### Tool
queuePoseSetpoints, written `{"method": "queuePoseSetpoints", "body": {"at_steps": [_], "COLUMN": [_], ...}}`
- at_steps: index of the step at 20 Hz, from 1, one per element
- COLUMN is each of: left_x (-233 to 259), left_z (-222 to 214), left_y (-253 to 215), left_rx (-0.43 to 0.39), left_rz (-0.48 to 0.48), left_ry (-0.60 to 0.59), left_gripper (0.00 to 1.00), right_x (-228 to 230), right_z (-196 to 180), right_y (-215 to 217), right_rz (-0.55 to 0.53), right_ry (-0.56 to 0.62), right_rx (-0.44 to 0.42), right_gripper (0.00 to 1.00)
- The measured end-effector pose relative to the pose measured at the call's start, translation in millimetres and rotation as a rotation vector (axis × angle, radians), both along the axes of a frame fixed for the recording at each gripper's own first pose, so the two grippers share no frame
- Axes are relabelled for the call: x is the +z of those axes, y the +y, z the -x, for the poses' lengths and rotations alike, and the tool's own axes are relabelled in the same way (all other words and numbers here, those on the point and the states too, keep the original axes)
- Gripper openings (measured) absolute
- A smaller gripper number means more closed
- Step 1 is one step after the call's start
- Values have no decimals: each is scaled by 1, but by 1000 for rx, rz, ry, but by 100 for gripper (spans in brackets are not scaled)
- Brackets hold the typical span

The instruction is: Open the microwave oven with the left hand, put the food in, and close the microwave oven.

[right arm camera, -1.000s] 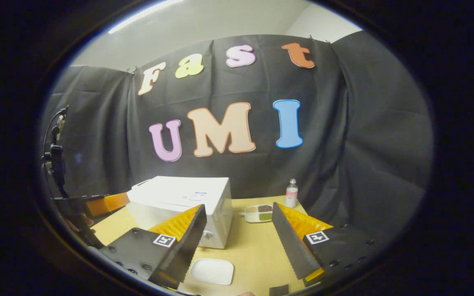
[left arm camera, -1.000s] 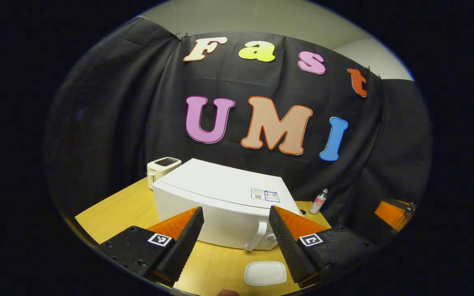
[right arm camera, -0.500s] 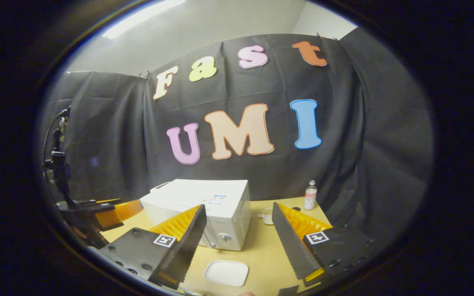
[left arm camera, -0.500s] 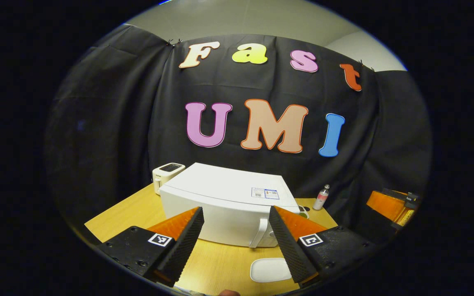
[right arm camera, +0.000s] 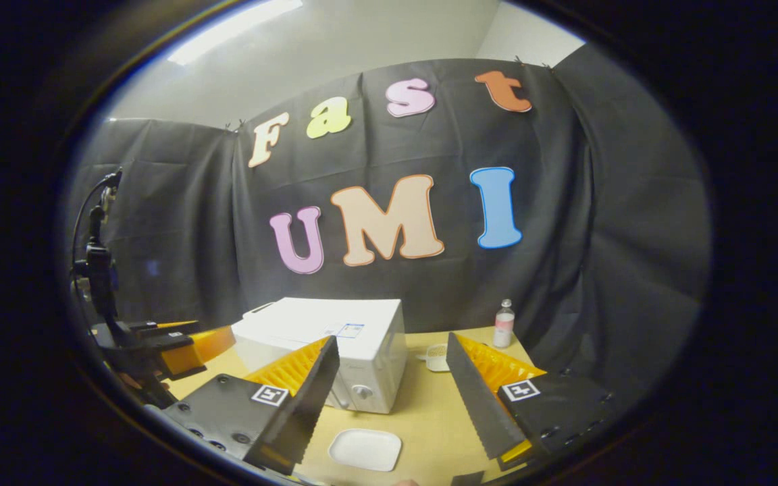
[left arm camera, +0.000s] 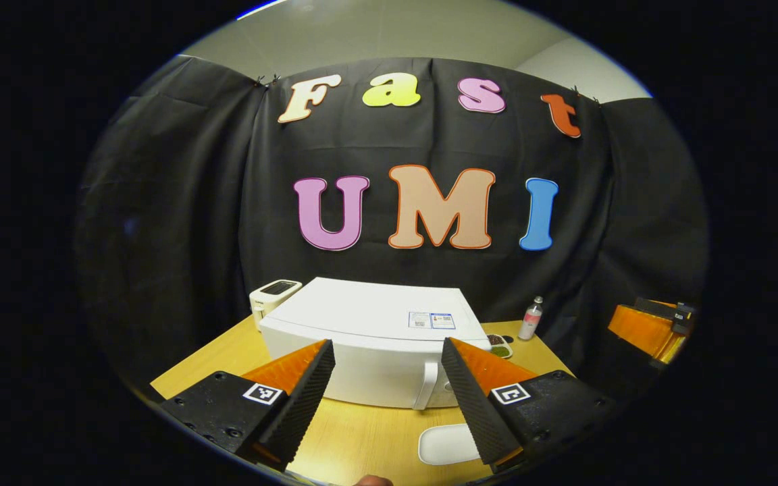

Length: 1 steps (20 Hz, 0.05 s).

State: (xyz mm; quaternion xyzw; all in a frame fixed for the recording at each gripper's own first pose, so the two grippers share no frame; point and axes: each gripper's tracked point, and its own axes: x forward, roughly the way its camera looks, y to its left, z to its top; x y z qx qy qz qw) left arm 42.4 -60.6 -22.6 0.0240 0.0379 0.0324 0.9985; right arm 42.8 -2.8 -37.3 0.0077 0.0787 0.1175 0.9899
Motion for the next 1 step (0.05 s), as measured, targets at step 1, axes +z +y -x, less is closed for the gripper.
{"method": "queuePoseSetpoints", "body": {"at_steps": [1], "left_x": [-1], "left_z": [0], "left_y": [-2], "left_rx": [-6], "left_rz": [-6], "left_ry": [1], "left_gripper": [97], "right_x": [0], "right_z": [0], "right_y": [0], "right_rz": [1], "right_ry": [0], "right_rx": [1], "right_gripper": [92]}}
